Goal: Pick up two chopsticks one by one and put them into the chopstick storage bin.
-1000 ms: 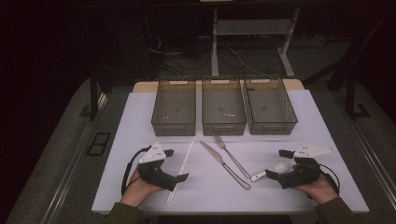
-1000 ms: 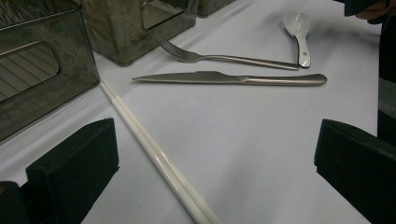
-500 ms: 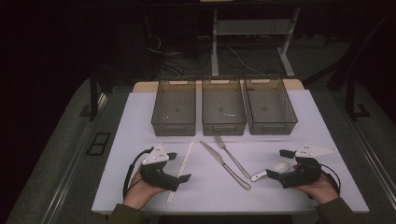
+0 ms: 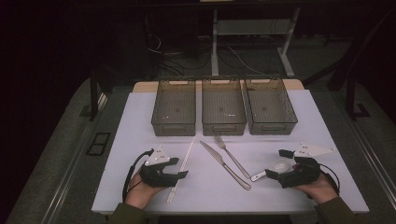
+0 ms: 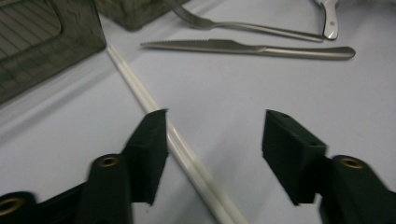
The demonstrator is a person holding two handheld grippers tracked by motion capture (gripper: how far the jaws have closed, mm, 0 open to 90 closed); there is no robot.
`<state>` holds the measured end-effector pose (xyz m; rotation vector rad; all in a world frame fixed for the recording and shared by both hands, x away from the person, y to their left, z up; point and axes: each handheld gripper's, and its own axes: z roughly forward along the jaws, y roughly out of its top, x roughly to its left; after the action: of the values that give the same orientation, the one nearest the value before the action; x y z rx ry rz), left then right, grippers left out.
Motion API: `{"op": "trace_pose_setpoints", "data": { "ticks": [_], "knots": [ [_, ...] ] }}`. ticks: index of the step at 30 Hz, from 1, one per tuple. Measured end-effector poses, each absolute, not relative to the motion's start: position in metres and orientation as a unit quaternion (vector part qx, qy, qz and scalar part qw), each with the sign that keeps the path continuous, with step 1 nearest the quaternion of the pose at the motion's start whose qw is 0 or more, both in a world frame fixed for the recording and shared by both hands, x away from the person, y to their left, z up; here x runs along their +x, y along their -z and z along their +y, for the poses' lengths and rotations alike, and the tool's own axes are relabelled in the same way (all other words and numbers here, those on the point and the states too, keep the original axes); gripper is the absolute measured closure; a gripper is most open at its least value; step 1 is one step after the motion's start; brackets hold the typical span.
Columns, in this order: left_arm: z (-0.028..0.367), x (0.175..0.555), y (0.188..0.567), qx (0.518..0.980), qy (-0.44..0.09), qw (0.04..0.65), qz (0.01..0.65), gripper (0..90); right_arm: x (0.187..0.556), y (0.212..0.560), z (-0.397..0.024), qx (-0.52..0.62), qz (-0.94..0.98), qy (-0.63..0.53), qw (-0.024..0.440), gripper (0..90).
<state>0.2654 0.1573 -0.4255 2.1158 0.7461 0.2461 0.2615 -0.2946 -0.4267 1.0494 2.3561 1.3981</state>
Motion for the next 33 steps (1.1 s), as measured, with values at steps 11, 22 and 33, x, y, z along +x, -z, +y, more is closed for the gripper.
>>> {"op": "trace_pose_setpoints", "data": {
  "ticks": [11,22,33],
  "knots": [
    [0.165,0.271,0.434,0.847,-0.073,0.413,0.326,66.9,0.261,0.427,-0.294,0.356,0.799,-0.474,0.104,2.0],
    [0.160,0.273,0.441,0.856,-0.069,0.386,0.336,76.3,0.262,0.427,-0.295,0.358,0.798,-0.473,0.106,2.0],
    [0.159,0.274,0.442,0.864,-0.075,0.366,0.336,77.8,0.262,0.427,-0.295,0.358,0.798,-0.473,0.106,2.0]
  ]
}}
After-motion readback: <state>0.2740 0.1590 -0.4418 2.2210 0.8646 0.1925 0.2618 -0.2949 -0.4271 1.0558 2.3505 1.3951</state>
